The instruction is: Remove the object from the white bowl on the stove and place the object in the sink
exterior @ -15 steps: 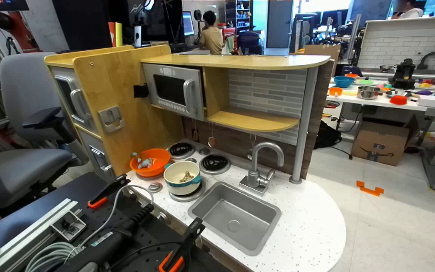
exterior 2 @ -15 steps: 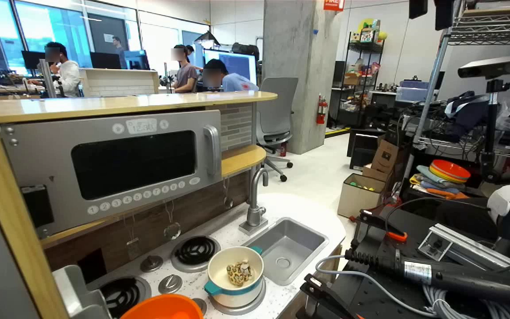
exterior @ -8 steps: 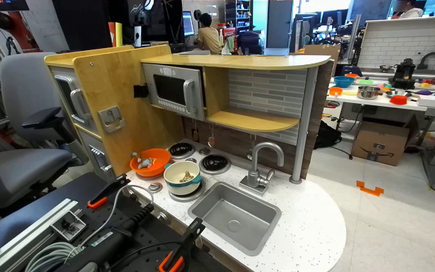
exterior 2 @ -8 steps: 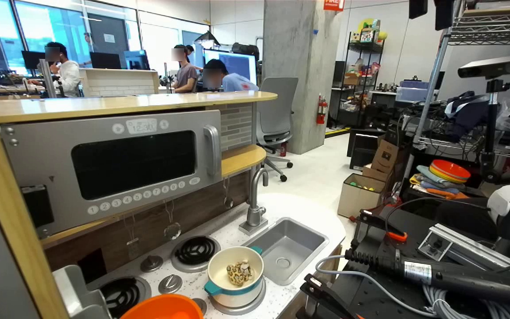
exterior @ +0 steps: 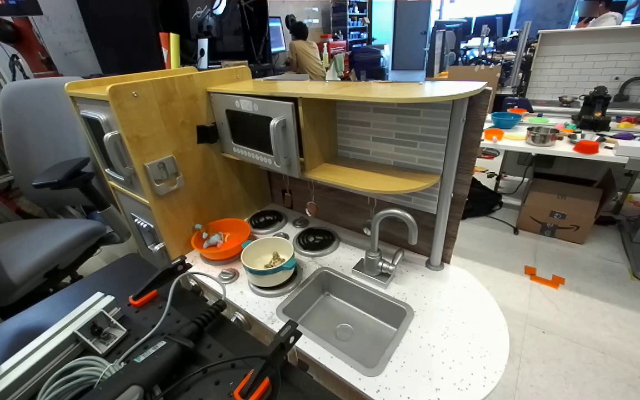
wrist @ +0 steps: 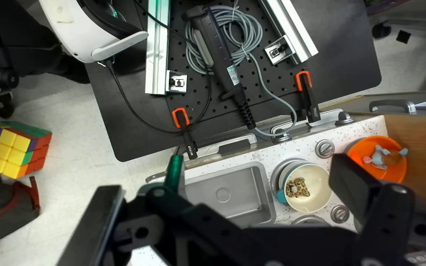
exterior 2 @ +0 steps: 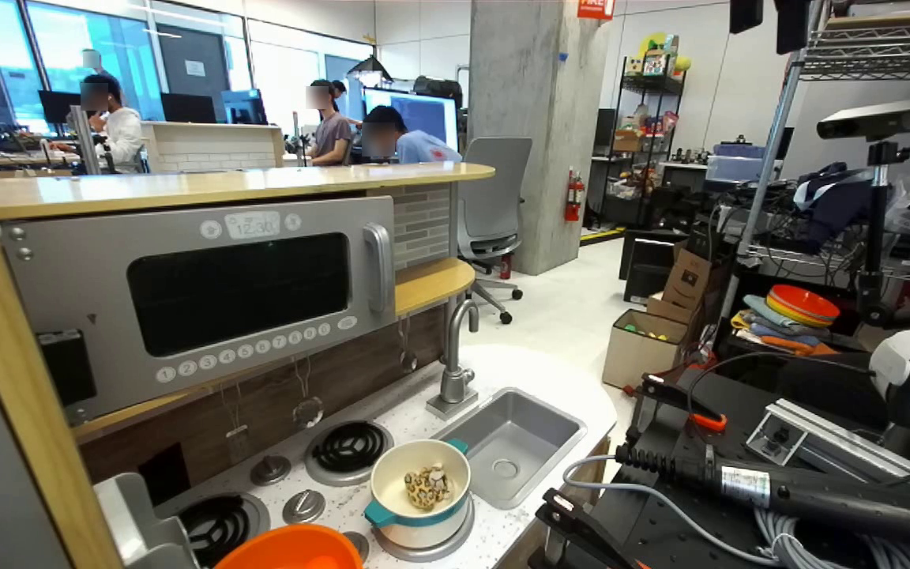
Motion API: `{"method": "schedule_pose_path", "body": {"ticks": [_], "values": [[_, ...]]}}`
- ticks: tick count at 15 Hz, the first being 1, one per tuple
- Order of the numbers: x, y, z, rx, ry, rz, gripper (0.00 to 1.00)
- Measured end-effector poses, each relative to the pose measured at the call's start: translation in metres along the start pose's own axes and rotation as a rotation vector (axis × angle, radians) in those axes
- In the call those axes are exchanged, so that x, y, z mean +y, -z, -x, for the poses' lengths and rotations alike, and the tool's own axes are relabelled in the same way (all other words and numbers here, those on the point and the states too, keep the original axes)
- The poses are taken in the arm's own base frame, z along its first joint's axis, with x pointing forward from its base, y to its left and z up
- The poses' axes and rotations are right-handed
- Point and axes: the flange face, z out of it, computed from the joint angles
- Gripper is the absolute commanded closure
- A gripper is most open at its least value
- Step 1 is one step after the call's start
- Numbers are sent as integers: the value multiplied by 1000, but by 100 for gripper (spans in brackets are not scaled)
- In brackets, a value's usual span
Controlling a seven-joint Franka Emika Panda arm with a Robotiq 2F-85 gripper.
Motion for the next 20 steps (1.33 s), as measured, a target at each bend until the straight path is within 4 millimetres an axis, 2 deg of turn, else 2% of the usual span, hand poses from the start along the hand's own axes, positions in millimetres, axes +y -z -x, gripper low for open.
{"method": "schedule_pose_path", "body": {"ticks": [13,17,20], "values": [[-1,-2,0,-2,2,2,0],[-4,-13,-5,16,7,5,0],[-12,-32,-14,56,21,10,0]]}}
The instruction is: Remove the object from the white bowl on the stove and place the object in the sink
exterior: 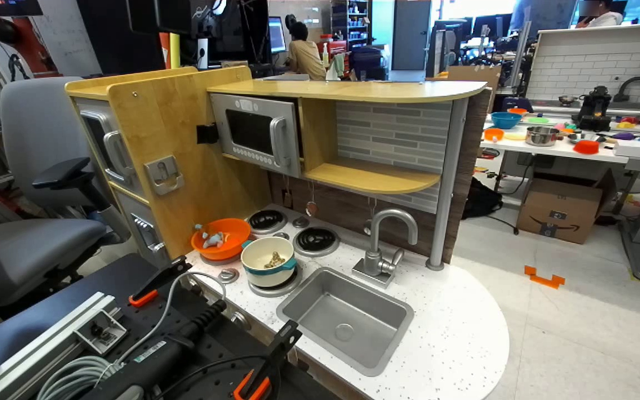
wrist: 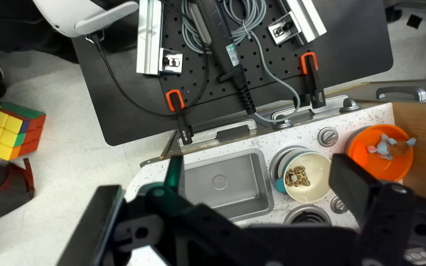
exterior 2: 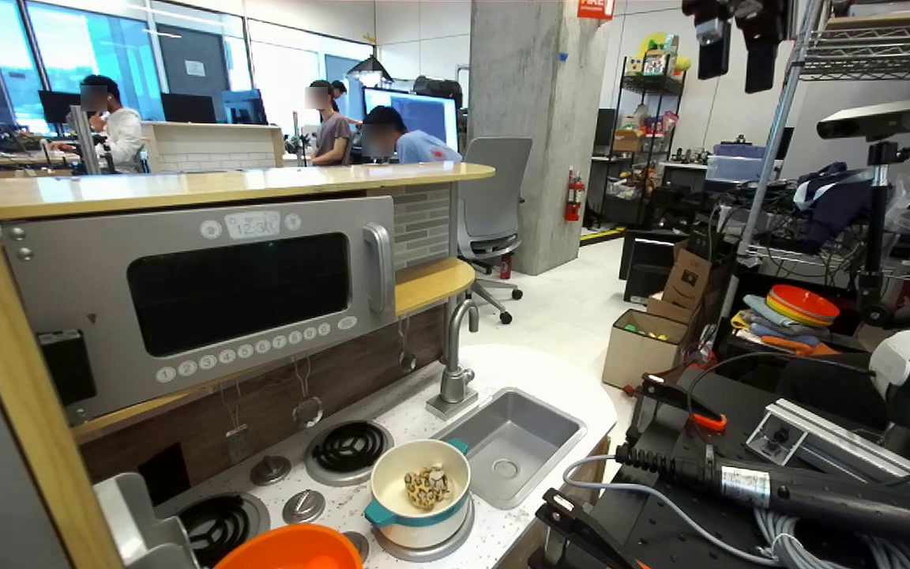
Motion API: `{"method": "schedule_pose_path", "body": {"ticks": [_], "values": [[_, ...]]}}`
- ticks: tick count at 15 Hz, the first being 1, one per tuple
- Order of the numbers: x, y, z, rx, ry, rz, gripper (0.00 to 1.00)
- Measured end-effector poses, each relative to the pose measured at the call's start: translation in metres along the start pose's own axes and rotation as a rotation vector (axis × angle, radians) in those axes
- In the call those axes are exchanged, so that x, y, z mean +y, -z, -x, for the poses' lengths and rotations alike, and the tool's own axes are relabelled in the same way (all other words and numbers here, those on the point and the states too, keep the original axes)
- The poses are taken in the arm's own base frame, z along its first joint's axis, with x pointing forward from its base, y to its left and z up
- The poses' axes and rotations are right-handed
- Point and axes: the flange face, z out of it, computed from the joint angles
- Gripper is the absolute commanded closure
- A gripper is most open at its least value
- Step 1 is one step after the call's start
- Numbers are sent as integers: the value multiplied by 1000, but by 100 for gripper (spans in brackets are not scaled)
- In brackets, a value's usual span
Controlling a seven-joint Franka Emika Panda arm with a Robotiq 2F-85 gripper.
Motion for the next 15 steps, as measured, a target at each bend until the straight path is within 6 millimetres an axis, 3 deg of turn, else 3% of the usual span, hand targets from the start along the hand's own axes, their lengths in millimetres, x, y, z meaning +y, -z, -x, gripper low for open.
{"method": "schedule_pose_path", "body": {"ticks": [9,15], "values": [[-44,-105,-16,81,100,29,0],[-75,-161,-40,113,174,53,0]]}}
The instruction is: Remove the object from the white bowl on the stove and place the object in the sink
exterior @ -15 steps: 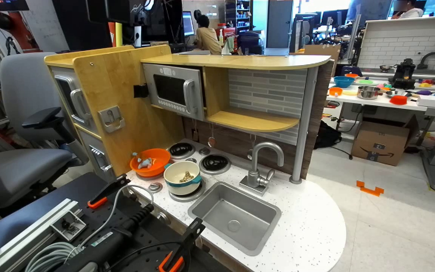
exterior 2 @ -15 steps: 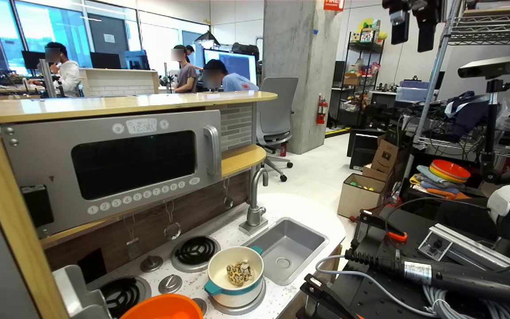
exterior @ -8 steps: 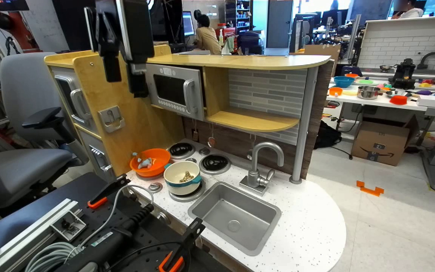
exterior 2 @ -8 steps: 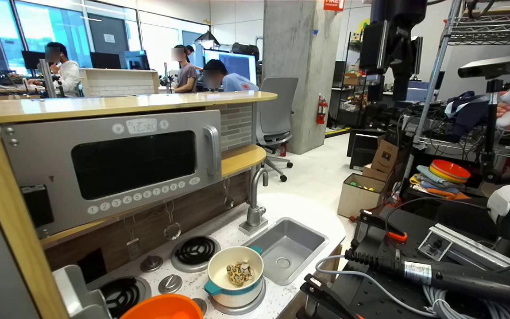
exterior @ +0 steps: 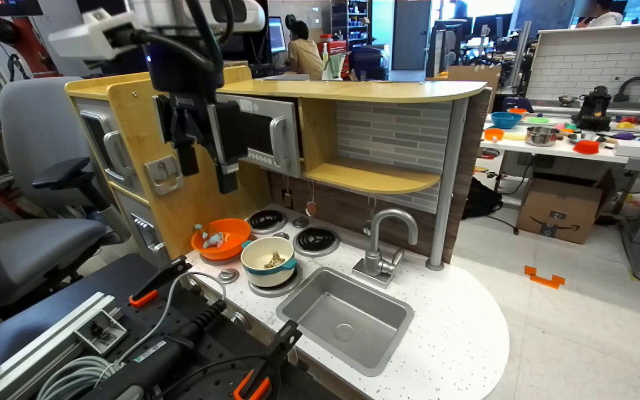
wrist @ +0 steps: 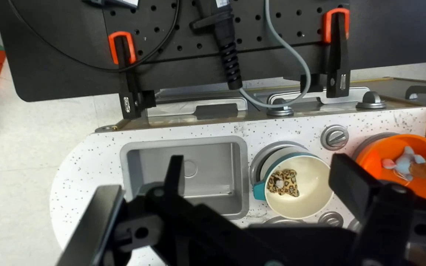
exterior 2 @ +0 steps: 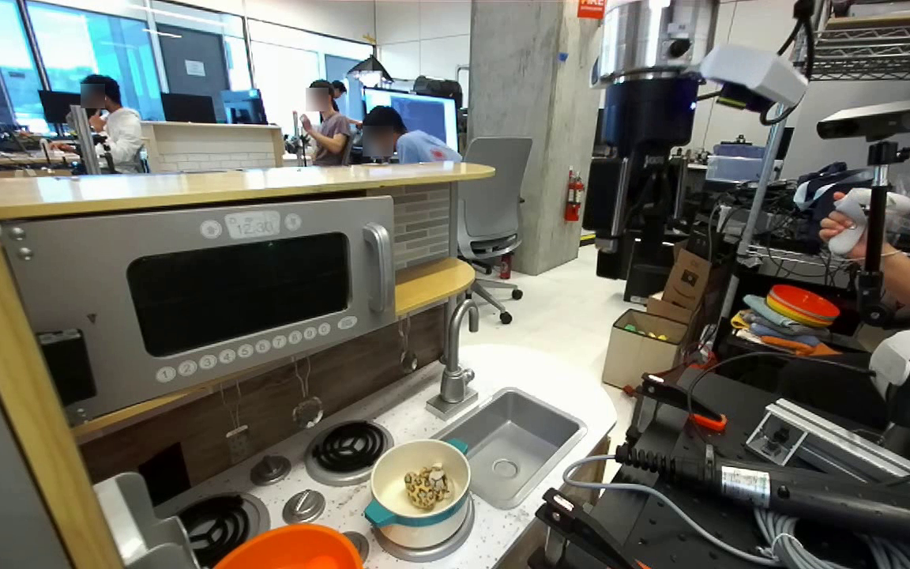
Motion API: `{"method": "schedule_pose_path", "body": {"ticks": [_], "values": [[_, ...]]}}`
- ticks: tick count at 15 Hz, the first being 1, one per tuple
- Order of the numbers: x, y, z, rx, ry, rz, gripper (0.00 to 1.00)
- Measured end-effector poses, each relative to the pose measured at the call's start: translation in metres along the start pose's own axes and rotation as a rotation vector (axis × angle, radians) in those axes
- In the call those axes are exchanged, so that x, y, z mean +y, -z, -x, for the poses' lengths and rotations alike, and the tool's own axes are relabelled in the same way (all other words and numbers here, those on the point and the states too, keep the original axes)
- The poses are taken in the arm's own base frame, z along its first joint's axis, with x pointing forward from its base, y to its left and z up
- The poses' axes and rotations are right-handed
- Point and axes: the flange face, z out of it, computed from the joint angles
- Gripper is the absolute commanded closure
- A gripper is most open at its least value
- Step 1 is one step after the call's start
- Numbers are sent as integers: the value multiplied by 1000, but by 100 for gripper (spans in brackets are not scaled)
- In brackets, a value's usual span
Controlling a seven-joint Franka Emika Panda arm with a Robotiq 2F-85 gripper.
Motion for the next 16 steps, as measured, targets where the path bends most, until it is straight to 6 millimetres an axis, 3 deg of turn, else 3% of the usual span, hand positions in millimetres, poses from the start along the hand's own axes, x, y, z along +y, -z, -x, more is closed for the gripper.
{"method": "schedule_pose_path", "body": {"ticks": [12,16], "values": [[-77,-94,-64,-3,176,4,0],[-92,-121,-91,-21,221,-2,0]]}}
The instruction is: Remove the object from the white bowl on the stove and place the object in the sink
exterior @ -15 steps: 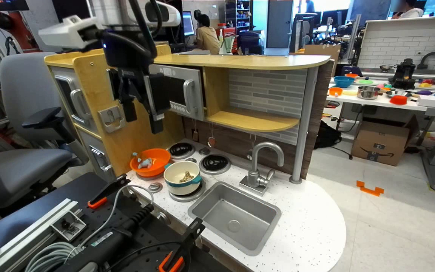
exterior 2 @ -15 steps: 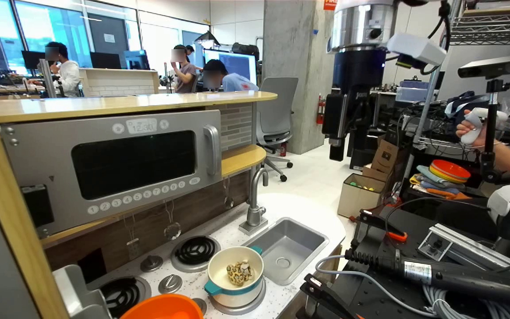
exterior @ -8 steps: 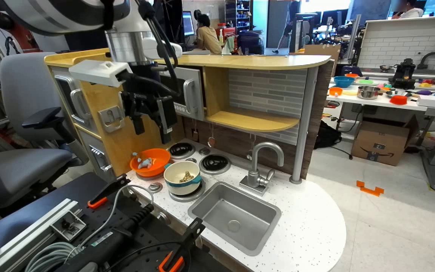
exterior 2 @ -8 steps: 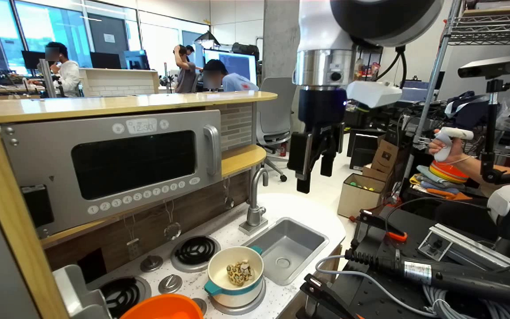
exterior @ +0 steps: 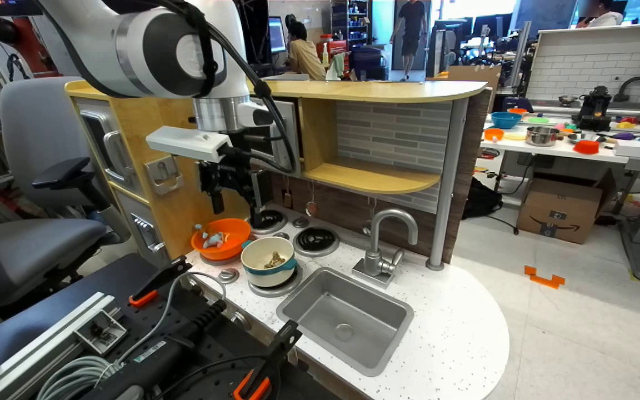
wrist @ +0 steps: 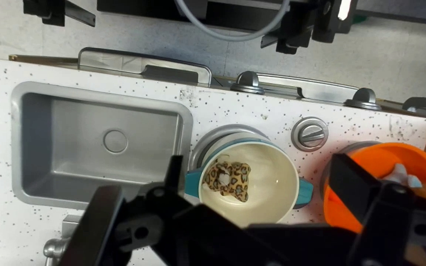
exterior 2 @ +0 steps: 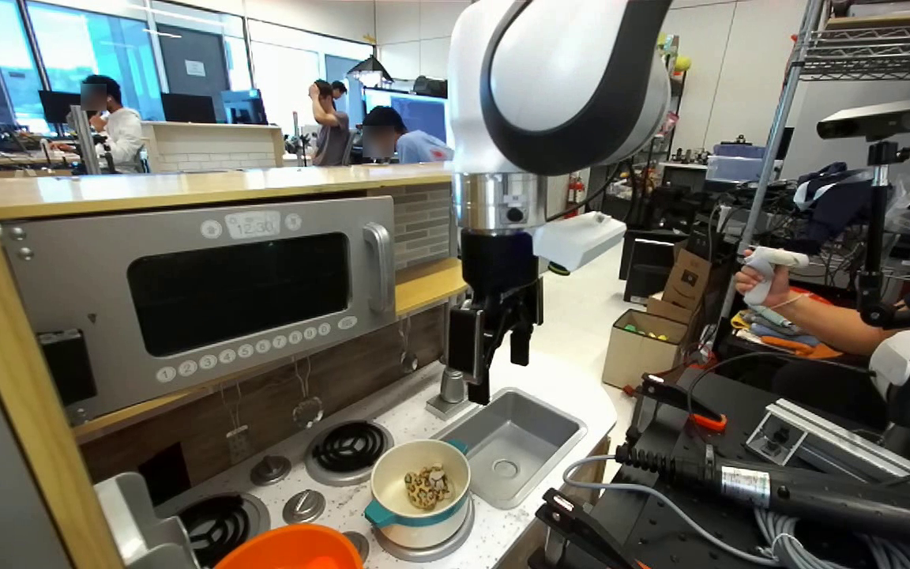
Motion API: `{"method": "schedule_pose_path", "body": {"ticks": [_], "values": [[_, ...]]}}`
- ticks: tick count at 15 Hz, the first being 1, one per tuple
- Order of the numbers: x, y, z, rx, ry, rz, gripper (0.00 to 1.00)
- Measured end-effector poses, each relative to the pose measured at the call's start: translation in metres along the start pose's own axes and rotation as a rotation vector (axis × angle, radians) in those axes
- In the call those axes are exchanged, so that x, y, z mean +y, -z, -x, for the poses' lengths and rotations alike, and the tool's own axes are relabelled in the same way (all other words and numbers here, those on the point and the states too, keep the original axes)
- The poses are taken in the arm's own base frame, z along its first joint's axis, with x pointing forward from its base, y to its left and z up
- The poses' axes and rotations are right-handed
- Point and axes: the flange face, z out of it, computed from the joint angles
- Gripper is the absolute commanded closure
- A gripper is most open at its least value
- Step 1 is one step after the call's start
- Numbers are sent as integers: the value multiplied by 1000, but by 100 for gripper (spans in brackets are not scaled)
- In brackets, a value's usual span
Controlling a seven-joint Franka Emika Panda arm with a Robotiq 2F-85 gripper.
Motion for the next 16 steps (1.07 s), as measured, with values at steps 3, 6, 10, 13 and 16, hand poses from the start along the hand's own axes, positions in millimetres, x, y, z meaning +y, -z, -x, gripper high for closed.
{"method": "schedule_pose_path", "body": {"ticks": [3,6,10,13,16], "values": [[-3,-20,-26,-10,66,15,0],[-10,-41,-44,-24,120,32,0],[-18,-68,-66,-40,157,35,0],[-19,-89,-77,-56,157,33,0],[-15,-106,-82,-71,149,33,0]]}}
